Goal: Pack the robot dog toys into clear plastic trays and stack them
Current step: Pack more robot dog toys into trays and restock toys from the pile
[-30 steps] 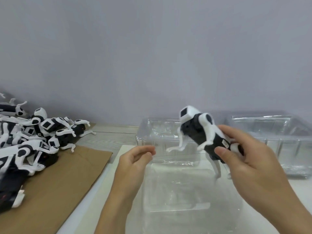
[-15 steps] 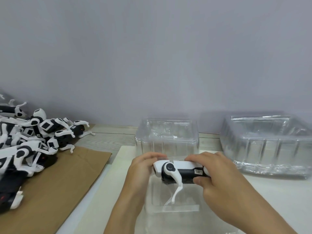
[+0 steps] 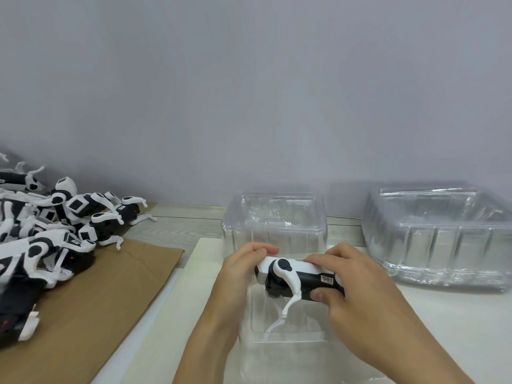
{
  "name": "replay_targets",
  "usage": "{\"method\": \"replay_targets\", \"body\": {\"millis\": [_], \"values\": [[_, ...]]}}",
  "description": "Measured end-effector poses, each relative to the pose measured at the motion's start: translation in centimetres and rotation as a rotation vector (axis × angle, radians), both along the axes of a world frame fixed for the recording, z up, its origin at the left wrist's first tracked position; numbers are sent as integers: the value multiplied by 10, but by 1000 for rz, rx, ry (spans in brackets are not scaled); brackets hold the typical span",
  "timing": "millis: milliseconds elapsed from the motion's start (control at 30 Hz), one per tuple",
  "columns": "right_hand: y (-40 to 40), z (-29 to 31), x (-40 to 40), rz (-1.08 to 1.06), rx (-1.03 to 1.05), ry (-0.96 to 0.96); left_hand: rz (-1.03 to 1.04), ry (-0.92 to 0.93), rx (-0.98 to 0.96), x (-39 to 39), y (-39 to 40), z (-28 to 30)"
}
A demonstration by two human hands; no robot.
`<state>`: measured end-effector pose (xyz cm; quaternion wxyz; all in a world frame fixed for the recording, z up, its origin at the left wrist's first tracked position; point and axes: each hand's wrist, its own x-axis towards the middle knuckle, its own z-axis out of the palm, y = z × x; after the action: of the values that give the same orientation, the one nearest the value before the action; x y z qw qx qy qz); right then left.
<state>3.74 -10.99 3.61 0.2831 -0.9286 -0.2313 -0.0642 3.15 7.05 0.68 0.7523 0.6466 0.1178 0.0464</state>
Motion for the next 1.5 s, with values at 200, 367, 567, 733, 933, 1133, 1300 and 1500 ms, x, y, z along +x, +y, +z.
{"method": "replay_targets", "body": {"millis": [200, 367, 567, 733, 933, 1133, 1300, 1500], "values": [[5, -3, -2, -33, -66, -45, -53, -20, -9, -1, 2, 0], [2, -3, -1, -43, -25, -34, -30, -46, 33, -2, 4, 0], [5, -6, -1, -48, -34, -44, -22, -66, 109, -2, 7, 0], [9, -9, -2, -45, -58, -64, -12, -61, 101, -3, 6, 1], [8, -9, -2, -38, -66, -73, -7, -71, 107, -4, 7, -1], [9, -10, -2, -40, -59, -75, 1, -80, 139, -4, 6, 1], [8, -10, -1, -31, -70, -74, 9, -62, 178, -4, 7, -1], [8, -11, -1, -33, -74, -78, 10, -55, 197, -6, 6, 1]]}}
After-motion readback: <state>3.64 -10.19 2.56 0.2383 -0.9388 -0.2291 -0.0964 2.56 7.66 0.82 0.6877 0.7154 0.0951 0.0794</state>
